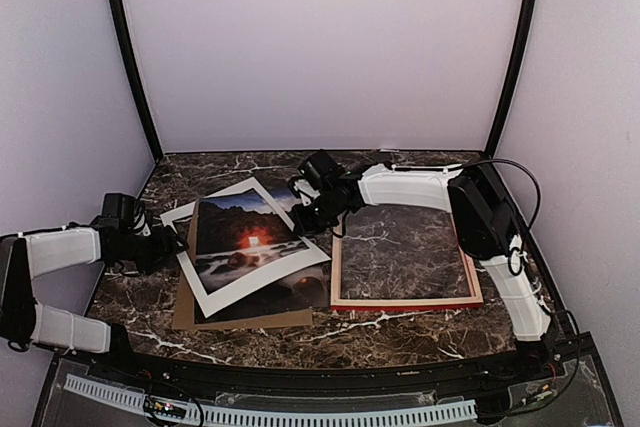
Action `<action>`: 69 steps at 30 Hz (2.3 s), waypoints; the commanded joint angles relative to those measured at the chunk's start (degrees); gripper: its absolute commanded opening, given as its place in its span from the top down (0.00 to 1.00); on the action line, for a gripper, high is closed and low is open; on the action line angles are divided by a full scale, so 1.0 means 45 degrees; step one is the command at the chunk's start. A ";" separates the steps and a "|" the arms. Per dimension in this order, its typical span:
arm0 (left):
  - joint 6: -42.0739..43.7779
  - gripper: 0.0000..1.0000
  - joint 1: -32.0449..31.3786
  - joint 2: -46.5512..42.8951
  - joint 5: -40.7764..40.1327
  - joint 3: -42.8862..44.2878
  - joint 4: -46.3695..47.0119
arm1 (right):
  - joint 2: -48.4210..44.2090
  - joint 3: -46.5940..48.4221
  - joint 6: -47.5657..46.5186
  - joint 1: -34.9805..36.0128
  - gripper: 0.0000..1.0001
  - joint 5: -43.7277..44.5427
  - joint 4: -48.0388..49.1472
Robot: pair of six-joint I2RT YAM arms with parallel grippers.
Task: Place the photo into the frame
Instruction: Pick up the mat board from the photo.
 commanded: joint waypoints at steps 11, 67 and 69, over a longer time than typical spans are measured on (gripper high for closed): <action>-0.0880 0.16 -0.0054 0.0575 0.1702 -0.0692 0.1904 | -0.0849 -0.0377 0.0390 -0.0291 1.00 -0.0749 0.0598; -0.3392 0.72 0.0183 -0.0438 0.2542 -0.0955 0.3968 | -0.0543 -0.0550 0.0442 -0.0233 1.00 -0.0894 0.0749; -0.3404 0.82 0.0193 -0.0484 0.2443 -0.1041 0.3882 | -0.0486 -0.0450 0.0435 -0.0216 1.00 -0.0881 0.0706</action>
